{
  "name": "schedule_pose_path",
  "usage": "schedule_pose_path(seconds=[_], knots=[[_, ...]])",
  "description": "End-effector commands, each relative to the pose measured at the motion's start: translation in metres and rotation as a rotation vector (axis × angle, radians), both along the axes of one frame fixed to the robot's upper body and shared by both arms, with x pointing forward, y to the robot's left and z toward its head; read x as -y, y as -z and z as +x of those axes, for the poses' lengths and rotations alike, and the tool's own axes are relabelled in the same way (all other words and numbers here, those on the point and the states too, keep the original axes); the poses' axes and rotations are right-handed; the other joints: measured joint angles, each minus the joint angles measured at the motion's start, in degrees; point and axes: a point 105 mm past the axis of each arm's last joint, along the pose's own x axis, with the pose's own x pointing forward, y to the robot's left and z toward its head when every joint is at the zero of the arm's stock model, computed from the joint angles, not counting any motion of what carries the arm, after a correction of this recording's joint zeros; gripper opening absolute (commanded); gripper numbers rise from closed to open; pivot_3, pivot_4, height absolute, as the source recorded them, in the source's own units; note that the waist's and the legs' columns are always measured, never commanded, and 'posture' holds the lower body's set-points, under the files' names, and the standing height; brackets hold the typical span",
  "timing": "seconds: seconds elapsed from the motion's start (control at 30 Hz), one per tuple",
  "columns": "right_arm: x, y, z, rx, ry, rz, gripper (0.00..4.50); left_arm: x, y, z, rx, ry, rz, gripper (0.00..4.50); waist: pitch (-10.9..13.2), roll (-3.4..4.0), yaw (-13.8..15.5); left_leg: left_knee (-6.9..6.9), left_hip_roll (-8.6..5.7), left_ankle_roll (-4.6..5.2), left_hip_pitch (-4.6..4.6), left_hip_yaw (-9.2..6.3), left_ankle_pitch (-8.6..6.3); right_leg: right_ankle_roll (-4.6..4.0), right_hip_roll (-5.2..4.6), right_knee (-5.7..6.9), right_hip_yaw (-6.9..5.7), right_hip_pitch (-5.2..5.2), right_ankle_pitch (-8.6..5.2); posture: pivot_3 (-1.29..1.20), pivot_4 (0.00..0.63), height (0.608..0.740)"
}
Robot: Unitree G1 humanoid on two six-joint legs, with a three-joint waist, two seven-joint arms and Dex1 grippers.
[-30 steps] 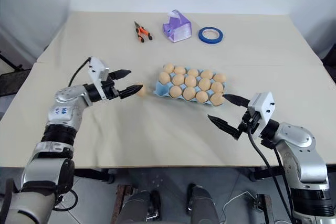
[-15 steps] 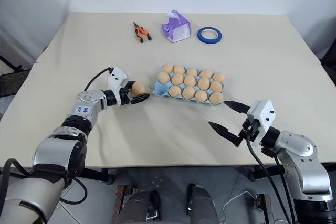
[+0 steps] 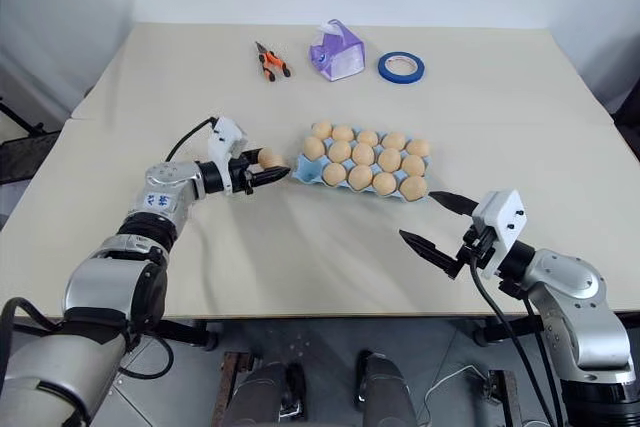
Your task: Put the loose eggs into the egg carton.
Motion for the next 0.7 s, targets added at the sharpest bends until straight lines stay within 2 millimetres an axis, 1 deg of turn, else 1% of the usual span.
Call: schedule_pose_path(seconds=[0.03,0.2,0.27,0.33,0.37,0.47,0.5,0.63,0.7], knots=[[0.002,-0.013,-0.002,0.050,0.007,-0.016,4.50,0.017,-0.026,0.002,0.058,0.045,-0.029,2.39,0.0,0.00,0.0,0.02,-0.01,0.02,-0.01,0.00,-0.01,0.01,0.00,0.00,0.00,0.01,0.00,0.00,0.150,0.740],[0.003,-0.013,-0.003,0.052,0.015,-0.016,4.50,0.028,-0.024,0.000,0.046,0.079,-0.021,2.39,0.0,-0.02,-0.4,0.08,-0.02,0.11,-0.01,0.02,-0.04,0.09,0.00,0.01,0.07,0.03,0.05,0.00,0.150,0.740],[0.005,-0.013,-0.005,0.052,0.023,-0.017,4.50,0.032,-0.020,0.000,0.036,0.086,0.000,2.39,0.0,-0.02,-0.3,0.08,0.01,0.09,0.01,0.03,-0.03,0.08,0.04,0.04,0.07,0.02,0.05,0.00,0.150,0.740],[0.005,-0.012,-0.006,0.052,0.028,-0.018,4.50,0.034,-0.017,0.002,0.024,0.062,0.012,3.10,0.0,-0.02,-0.2,0.08,0.02,0.07,0.01,0.01,-0.01,0.07,0.06,0.07,0.05,0.01,0.04,0.00,0.150,0.740],[0.006,-0.012,-0.007,0.052,0.030,-0.018,4.50,0.035,-0.015,0.001,0.021,0.071,0.019,3.34,0.0,-0.02,-0.2,0.09,0.01,0.07,0.01,0.00,-0.01,0.07,0.06,0.08,0.06,0.01,0.04,0.00,0.150,0.740],[0.006,-0.012,-0.007,0.052,0.035,-0.019,4.50,0.036,-0.014,0.000,0.019,0.086,0.027,4.30,0.0,-0.02,-0.3,0.12,-0.03,0.12,0.00,0.01,-0.02,0.08,0.06,0.07,0.07,0.02,0.05,0.00,0.150,0.740],[0.006,-0.012,-0.008,0.052,0.036,-0.019,4.50,0.037,-0.014,0.000,0.019,0.088,0.026,4.46,0.0,-0.02,-0.2,0.13,-0.03,0.13,0.00,0.01,-0.03,0.09,0.05,0.07,0.07,0.02,0.05,0.00,0.150,0.740],[0.007,-0.012,-0.007,0.051,0.038,-0.021,4.50,0.038,-0.021,-0.004,0.015,0.133,-0.007,4.46,0.0,-0.02,-0.2,0.13,-0.01,0.13,0.00,0.01,-0.03,0.08,0.01,0.08,0.07,0.02,0.05,0.00,0.150,0.740],[0.007,-0.013,-0.007,0.052,0.038,-0.022,4.50,0.035,-0.033,-0.005,0.031,0.142,-0.059,4.46,0.0,-0.02,-0.2,0.13,-0.01,0.13,-0.01,0.01,-0.03,0.08,0.01,0.07,0.06,0.02,0.05,0.00,0.150,0.740]])
